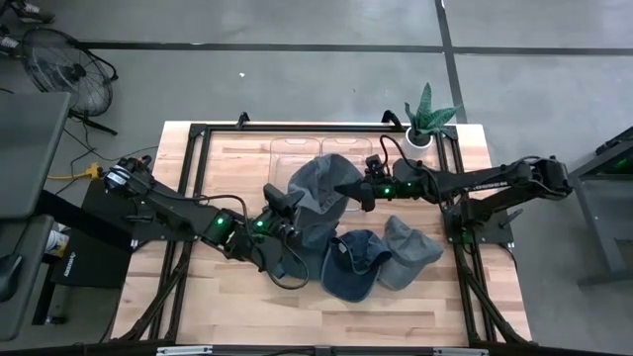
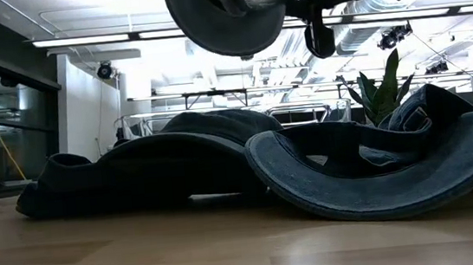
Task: Pick & Place hat
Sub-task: Put the left gray cap into the right transparent bin
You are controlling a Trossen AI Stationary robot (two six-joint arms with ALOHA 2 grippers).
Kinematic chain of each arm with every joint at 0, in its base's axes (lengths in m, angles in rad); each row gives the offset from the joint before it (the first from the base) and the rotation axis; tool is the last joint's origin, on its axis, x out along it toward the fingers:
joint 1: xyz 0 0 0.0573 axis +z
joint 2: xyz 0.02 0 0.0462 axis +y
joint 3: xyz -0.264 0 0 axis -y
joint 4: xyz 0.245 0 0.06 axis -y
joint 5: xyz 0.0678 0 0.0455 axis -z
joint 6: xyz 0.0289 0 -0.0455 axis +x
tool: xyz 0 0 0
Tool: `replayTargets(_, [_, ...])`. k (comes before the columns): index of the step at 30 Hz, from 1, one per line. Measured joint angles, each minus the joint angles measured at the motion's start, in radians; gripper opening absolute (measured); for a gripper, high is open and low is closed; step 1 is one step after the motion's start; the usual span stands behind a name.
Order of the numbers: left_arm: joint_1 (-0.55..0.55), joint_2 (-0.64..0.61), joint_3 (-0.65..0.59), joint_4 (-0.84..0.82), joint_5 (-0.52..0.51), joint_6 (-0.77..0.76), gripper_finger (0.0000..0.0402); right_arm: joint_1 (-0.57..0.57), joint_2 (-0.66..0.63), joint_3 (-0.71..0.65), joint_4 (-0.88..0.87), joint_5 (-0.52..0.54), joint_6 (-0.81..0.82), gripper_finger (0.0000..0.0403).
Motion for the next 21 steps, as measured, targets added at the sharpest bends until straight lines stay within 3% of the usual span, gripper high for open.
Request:
replayTargets(14, [-0.001,0.000,0.000,-0.116,0.058,0.216,0.0167,-0.037,-0.004,0.000,0.005,-0.065,-0.003,0.0012])
replayTargets(21, [0.000,0.000,0.000,-0.345,-0.001,0.114,0.0204,-0.081,-0.062,0.000,-0.077,-0.064,-0.028,0.0012])
